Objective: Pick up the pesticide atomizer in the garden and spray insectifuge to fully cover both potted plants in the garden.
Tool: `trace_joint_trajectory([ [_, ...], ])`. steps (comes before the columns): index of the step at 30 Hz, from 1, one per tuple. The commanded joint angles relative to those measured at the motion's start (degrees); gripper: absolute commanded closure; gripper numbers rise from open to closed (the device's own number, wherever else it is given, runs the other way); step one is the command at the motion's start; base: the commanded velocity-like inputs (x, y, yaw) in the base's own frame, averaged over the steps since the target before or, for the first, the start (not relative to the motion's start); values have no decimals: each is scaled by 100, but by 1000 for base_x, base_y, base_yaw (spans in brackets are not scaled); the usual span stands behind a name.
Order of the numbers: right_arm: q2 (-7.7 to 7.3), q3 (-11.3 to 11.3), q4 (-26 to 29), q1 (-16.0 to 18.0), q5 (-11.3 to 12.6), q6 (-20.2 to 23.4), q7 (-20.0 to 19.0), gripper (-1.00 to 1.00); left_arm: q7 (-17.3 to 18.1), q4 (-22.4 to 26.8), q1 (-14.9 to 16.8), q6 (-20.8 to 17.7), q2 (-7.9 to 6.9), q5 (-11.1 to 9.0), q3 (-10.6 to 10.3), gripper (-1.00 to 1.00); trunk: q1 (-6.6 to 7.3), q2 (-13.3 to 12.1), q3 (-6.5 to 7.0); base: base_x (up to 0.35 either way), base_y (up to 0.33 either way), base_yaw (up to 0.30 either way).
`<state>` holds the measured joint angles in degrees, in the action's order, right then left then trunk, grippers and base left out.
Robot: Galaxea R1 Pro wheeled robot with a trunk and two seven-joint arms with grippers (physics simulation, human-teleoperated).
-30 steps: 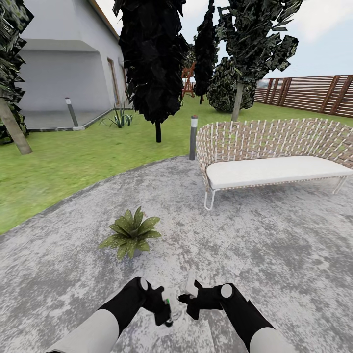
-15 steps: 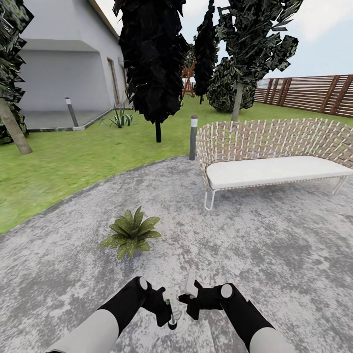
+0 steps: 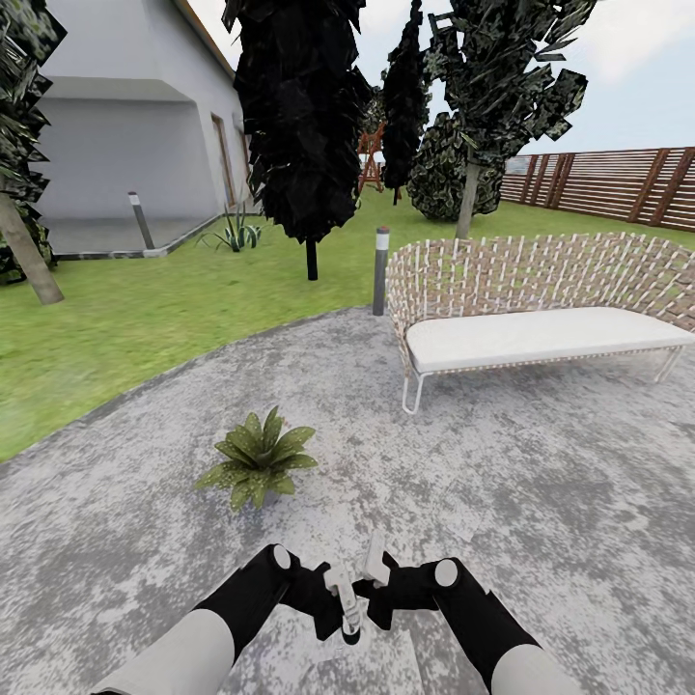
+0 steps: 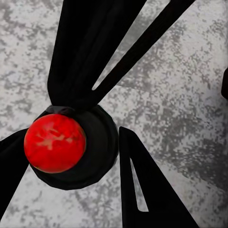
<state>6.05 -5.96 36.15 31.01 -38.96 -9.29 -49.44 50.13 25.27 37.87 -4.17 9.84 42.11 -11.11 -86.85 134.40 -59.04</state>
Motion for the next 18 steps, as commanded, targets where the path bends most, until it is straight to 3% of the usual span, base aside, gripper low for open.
trace_joint_trajectory([
  [1, 2, 5, 6, 2, -60, -46, -4, 100, 22, 13, 1, -41, -1, 8, -5, 100, 1, 2, -5, 0, 0, 0],
  [9, 2, 1, 6, 2, -64, -46, -4, 100, 15, 3, -18, -40, -88, 27, -56, 100, 1, 2, -5, 0, 0, 0],
  [18, -7, -2, -31, 2, -71, -58, -4, 100, 6, -306, -51, -40, -833, 67, -66, 100, 1, 2, -5, 0, 0, 0],
])
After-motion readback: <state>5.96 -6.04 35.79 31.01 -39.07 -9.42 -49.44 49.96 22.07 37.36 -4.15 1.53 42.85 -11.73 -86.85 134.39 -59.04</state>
